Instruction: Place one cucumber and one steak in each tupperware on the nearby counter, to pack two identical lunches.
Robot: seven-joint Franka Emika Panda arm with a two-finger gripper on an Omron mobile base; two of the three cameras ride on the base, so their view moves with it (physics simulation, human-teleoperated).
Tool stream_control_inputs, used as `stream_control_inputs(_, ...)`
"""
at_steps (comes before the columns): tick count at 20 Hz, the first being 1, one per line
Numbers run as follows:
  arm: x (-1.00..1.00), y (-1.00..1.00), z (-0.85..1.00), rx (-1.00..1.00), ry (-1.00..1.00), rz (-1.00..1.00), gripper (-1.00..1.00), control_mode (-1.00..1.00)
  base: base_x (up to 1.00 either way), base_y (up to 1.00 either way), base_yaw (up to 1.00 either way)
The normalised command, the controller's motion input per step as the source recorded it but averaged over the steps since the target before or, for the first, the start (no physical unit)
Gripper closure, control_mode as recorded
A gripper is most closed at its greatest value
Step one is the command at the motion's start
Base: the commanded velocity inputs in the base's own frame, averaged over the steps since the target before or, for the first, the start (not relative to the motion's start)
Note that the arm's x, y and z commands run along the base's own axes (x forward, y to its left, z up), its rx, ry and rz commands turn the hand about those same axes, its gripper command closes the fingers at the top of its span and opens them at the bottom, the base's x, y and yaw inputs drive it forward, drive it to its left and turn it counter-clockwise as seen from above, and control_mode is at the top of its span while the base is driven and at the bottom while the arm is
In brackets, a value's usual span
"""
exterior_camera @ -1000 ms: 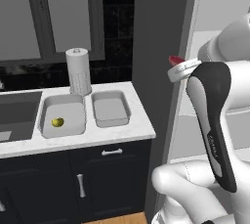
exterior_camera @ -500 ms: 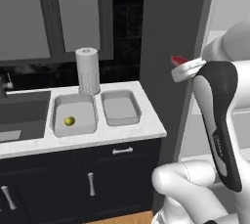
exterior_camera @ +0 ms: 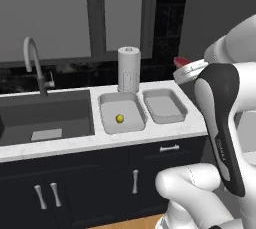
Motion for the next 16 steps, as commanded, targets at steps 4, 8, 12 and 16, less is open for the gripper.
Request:
stream_control_inputs(4, 0.0, 0.0, 0.0, 0.0, 0.0, 0.0, 1.0, 1.0, 0.04, 0.46, 0.0)
stream_control_inputs(8, 0.0, 0.0, 0.0, 0.0, 0.0, 0.0, 1.0, 1.0, 0.05, 0.52, 0.0)
stream_control_inputs(12, 0.0, 0.0, 0.0, 0.0, 0.0, 0.0, 1.0, 1.0, 0.33, 0.44, 0.0)
stream_control_inputs(16, 0.0, 0.0, 0.0, 0.0, 0.0, 0.0, 1.0, 1.0, 0.49, 0.27, 0.0)
